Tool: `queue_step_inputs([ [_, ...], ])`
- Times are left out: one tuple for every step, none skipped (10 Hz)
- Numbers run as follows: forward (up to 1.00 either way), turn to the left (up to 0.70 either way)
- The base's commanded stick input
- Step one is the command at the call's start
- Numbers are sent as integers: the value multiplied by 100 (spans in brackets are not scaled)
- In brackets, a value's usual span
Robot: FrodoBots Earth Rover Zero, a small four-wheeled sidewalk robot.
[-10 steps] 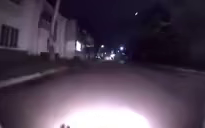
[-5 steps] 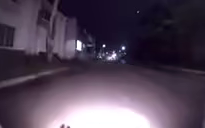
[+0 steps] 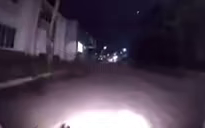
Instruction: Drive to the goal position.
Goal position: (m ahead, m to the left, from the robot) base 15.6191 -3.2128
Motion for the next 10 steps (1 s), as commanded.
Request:
queue_step_inputs([
  [100,0],
  [100,0],
  [100,0],
  [100,0],
  [100,0],
  [100,0],
  [100,0],
  [100,0],
  [100,0],
  [100,0],
])
